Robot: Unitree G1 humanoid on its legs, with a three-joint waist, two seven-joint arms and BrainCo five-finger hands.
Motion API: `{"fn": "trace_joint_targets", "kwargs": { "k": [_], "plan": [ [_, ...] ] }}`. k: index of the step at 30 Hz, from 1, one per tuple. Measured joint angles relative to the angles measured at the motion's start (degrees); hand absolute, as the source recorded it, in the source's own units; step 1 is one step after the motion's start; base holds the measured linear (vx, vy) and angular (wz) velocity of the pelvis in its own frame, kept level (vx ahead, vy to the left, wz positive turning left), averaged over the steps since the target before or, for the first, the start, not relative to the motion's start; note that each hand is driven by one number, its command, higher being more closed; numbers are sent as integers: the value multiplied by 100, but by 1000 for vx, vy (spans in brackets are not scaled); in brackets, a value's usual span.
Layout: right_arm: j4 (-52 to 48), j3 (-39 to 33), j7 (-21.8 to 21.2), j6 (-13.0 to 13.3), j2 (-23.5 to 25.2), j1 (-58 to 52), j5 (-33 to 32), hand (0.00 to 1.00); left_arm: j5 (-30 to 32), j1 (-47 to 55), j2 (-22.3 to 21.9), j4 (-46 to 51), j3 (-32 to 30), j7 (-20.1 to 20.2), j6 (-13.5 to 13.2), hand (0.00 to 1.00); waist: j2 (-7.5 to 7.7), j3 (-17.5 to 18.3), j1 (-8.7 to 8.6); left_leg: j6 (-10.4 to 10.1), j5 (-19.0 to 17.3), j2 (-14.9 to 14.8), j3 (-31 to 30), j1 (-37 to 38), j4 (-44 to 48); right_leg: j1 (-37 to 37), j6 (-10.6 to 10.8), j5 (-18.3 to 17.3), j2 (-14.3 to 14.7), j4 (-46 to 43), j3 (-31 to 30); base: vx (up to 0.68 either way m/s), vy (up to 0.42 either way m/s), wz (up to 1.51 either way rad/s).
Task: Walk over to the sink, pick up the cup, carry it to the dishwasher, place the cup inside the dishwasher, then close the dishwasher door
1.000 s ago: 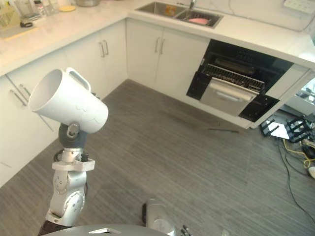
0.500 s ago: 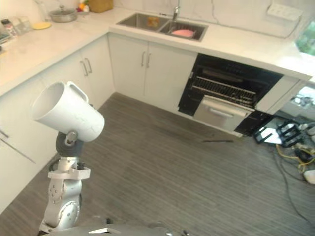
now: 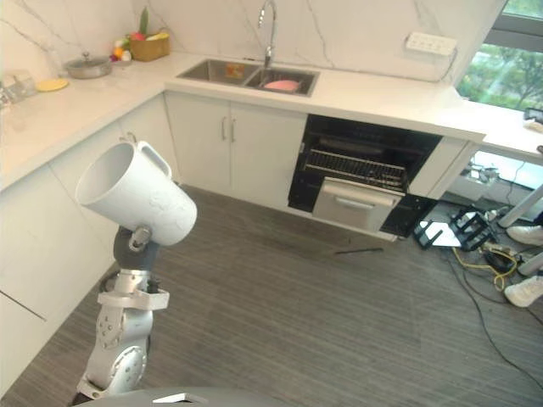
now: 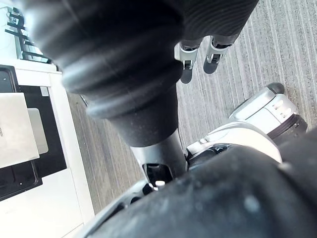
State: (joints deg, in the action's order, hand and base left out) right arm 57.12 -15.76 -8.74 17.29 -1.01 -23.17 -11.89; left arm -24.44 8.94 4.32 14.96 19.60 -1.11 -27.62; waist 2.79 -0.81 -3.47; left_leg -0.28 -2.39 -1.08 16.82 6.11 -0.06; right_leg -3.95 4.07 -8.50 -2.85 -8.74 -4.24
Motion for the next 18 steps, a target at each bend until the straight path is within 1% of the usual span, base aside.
{"fn": "trace_joint_targets", "kwargs": {
  "k": [2, 3, 4, 5, 6, 7, 8, 9, 10, 11, 12, 13, 14, 15, 16, 17, 18],
  "plan": [
    [-1, 10, 0, 0, 25, 17, -7, 0, -2, 20, -27, 0, -115, 3, -7, 100, 51, -38, -6, 2, -35, 25, -6, 5, 17, 3, 50, -103, -60, -133, 158, -9, -10, 6],
    [0, 12, 1, 0, 61, 56, -30, 0, -7, 30, -52, 0, -246, 2, -47, 100, 126, -86, -25, 1, -108, 61, -43, -10, 126, 19, 131, -269, -133, -264, 258, -17, -21, 20],
    [2, 39, 1, 1, 69, 92, -92, 0, -9, 61, -52, 0, -306, 5, -77, 100, 134, -113, -28, 1, -137, 100, -85, -24, 173, 28, 176, -380, -197, -339, 368, 10, -16, 26],
    [4, 70, 1, 0, 69, 97, -143, 0, -10, 93, -53, 0, -339, 5, -103, 100, 178, -102, -27, 7, -175, 118, -113, -35, 263, 45, 156, -456, -229, -400, 417, 50, -14, 32],
    [4, 121, -6, 1, 58, 111, -216, 0, -11, 156, -65, -4, -372, 3, -153, 100, 210, -123, -38, -5, -417, 79, -185, -242, 738, 86, 170, -552, -266, -563, 517, 57, -28, 41],
    [-2, 120, -32, 10, 41, 123, -265, 0, -11, 228, -91, -5, -386, -2, -184, 100, 147, -176, -40, -32, -766, -31, -299, -537, 1396, 85, 156, -634, -244, -699, 637, 60, -28, 42],
    [-4, 121, -68, 13, 15, 121, -321, 0, -10, 271, -107, -5, -381, -6, -189, 100, 110, -189, -41, -47, -942, -105, -353, -675, 1706, 84, 133, -678, -202, -738, 677, 46, -6, 27],
    [-8, 149, -102, 13, -49, 116, -372, 0, -9, 372, -123, -3, -380, -15, -221, 100, 10, -201, -12, -149, -1294, -304, -390, -897, 2360, 61, 43, -824, -100, -795, 703, 93, 64, 5],
    [-29, 204, -125, 14, -101, 139, -396, 0, -9, 433, -159, -2, -424, -33, -242, 100, -120, -302, 21, -325, -1550, -570, -466, -1273, 3485, 4, 13, -964, 22, -902, 734, 107, 86, -5],
    [-42, 239, -137, 13, -179, 168, -403, 0, -9, 448, -169, -5, -443, -75, -243, 100, -190, -383, 21, -317, -1489, -700, -565, -1560, 4181, -29, 26, -1059, 74, -1028, 734, 183, 101, -19],
    [-104, 263, -214, 12, -253, 188, -399, 0, -9, 526, -210, -5, -451, -147, -244, 100, -302, -470, 29, -280, -1153, -921, -649, -2036, 5301, -33, -9, -1254, 121, -1336, 699, 173, 67, -28],
    [-140, 276, -287, 12, -299, 163, -398, 0, -9, 615, -290, -33, -532, -213, -254, 100, -334, -507, 34, -181, -821, -1081, -709, -2329, 6001, -31, -71, -1408, 191, -1518, 606, 191, 62, -35],
    [-118, 279, -311, 14, -314, 167, -400, 0, -9, 641, -320, -93, -589, -232, -271, 100, -377, -496, 41, -212, -668, -1113, -775, -2407, 6217, -63, -95, -1427, 225, -1531, 579, 236, 39, -48],
    [50, 317, -347, 16, -355, 236, -416, 0, -10, 638, -319, -314, -763, -229, -301, 100, -338, -548, 68, -195, -320, -1130, -813, -2419, 6413, -185, -158, -1386, 243, -1505, 544, 236, 46, -44],
    [73, 365, -367, 16, -382, 299, -417, 0, -12, 624, -307, -445, -901, -230, -305, 100, -301, -605, 85, -63, -57, -1132, -811, -2433, 6528, -292, -190, -1321, 186, -1431, 509, 285, 73, -55],
    [79, 409, -415, 14, -414, 372, -417, 0, -16, 579, -219, -672, -1127, -218, -300, 100, -67, -797, 113, 258, 157, -1110, -728, -2487, 6767, -633, -152, -1235, 60, -1190, 380, 198, 81, -48],
    [65, 426, -481, 14, -461, 372, -428, 0, -19, 602, -201, -749, -1185, -192, -292, 100, -105, -847, 178, 188, -788, -982, -775, -2559, 6305, -735, -145, -1191, -2, -994, 282, 195, 78, -40]
  ]
}}
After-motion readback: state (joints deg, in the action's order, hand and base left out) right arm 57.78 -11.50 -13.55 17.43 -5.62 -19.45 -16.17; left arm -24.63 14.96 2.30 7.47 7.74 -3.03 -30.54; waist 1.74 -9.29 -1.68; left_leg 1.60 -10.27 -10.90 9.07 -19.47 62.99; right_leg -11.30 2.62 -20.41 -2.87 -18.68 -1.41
